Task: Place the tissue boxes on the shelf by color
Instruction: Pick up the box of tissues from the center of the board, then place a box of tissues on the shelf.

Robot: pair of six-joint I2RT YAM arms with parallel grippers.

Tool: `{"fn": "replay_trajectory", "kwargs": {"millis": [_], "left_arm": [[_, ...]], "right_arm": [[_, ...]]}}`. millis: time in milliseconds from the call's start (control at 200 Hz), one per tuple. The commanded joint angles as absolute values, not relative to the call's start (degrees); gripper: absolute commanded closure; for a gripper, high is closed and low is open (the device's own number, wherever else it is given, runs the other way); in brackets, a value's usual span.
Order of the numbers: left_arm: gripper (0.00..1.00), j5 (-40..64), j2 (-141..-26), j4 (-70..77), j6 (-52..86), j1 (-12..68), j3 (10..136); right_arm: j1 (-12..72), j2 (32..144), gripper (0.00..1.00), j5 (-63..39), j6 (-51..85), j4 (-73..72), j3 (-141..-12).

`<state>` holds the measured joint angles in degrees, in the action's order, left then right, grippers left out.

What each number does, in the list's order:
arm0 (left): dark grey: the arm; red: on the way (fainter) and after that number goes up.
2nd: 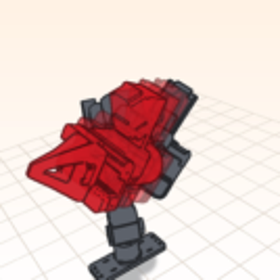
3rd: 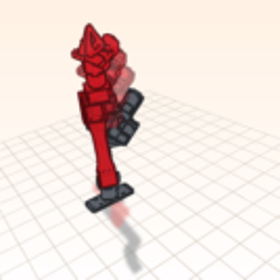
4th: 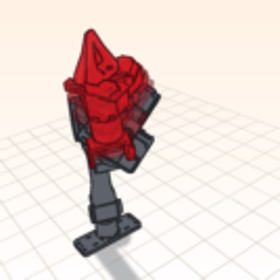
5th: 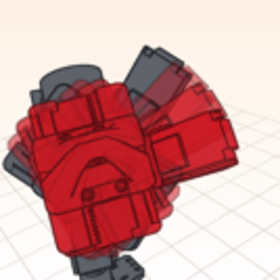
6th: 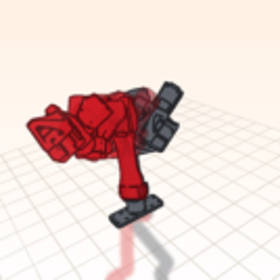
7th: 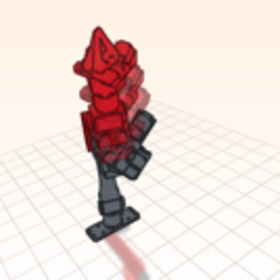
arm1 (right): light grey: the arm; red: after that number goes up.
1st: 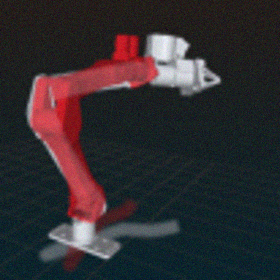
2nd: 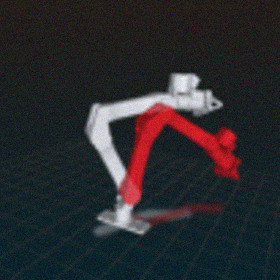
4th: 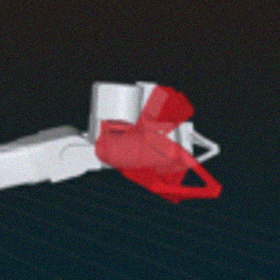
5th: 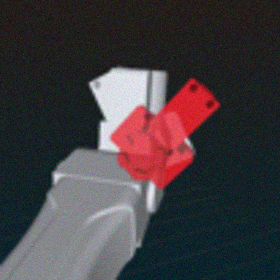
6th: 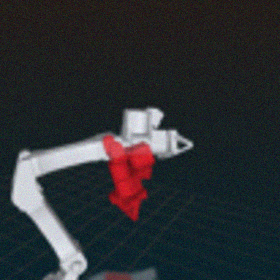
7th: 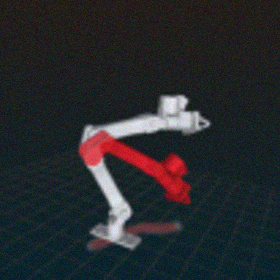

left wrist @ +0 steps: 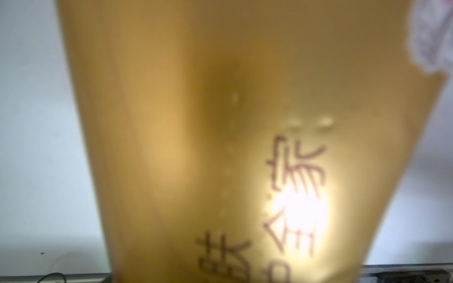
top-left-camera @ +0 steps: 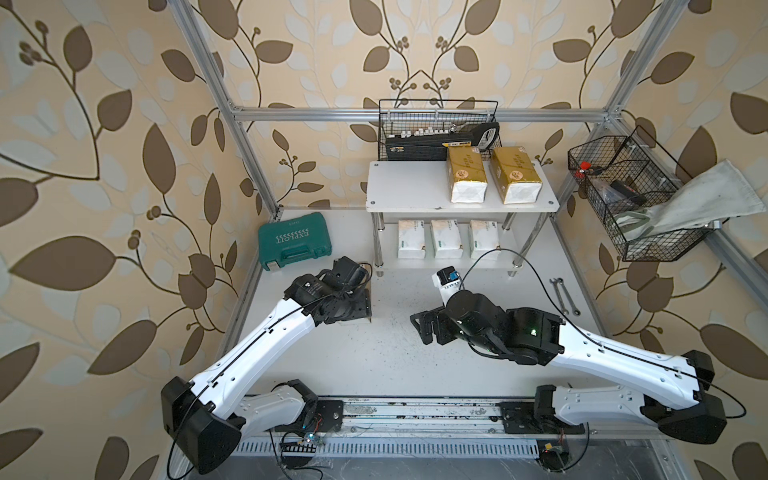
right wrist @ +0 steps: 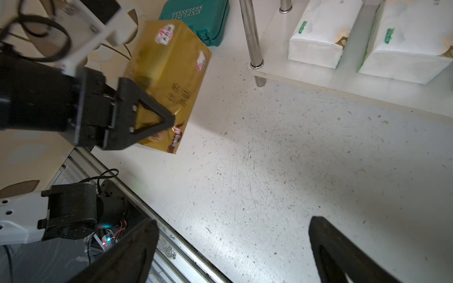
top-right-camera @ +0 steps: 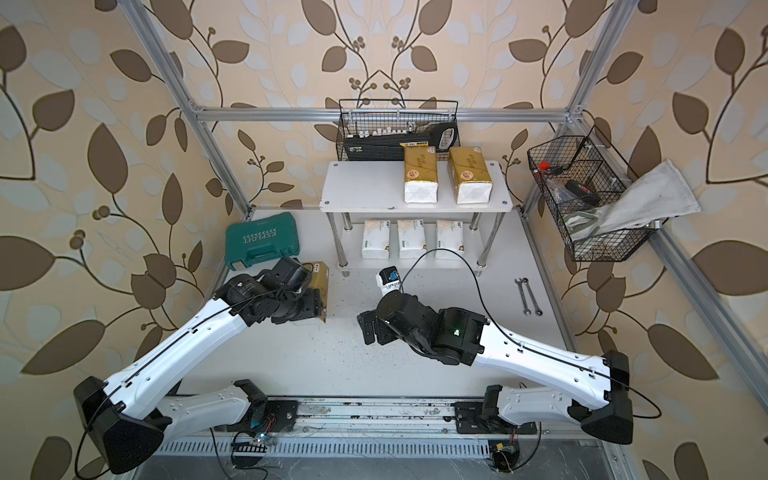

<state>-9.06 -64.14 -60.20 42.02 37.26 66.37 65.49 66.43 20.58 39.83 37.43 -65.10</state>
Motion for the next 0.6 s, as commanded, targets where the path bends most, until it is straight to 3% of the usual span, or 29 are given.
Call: {"fn": "replay_trajectory", "kwargs": {"millis": [0, 280, 595], "left_arm": [[0.28, -13.1, -62.6, -66.1, 39.0, 37.9, 75.2], [0.28, -15.0, -72.2, -69.1, 30.2, 37.9, 100.4], [0.27, -13.0, -96.9, -71.1, 22.5, 37.9, 133.8]], "right_arm": [[64.4, 64.4, 0.01, 21.2, 40.6, 38.5, -63.7], [62.5, 61.6, 0.01, 22.6, 41.0, 40.1, -62.8], [60.8, 60.4, 0.01, 27.2, 40.5, 41.3, -64.9]]}}
